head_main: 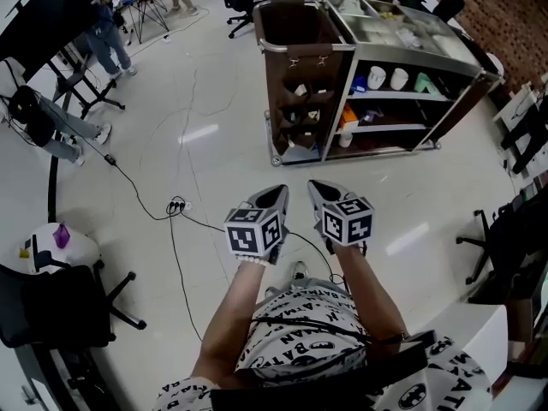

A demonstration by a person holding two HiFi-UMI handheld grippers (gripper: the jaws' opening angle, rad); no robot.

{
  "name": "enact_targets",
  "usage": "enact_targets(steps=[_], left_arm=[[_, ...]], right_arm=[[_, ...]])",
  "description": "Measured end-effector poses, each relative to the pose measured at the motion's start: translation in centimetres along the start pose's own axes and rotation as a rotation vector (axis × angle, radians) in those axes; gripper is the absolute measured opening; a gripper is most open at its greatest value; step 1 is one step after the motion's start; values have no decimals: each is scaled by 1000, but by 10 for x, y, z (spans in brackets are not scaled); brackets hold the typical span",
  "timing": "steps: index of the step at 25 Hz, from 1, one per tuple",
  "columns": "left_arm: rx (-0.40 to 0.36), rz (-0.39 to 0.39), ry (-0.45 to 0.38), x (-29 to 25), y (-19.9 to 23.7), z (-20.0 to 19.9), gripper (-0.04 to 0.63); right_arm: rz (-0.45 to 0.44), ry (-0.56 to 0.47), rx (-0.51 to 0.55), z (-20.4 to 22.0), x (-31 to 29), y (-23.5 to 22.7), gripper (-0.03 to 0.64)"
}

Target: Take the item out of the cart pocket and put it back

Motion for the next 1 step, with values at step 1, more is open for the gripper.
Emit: enact_targets(steps=[1], left_arm=[[-1,0,0,-2,0,-1,2]], right_arm=[[2,-1,-1,-1,0,-2,0]])
Point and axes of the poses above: the fingertips, and each gripper's own axes: x backward along the fingers, y to its left, z out of its underside, the point moved 5 cm from there along x, backward along the fingers, and after that the axes turned 4 degrees about z, right-handed, at the moved point
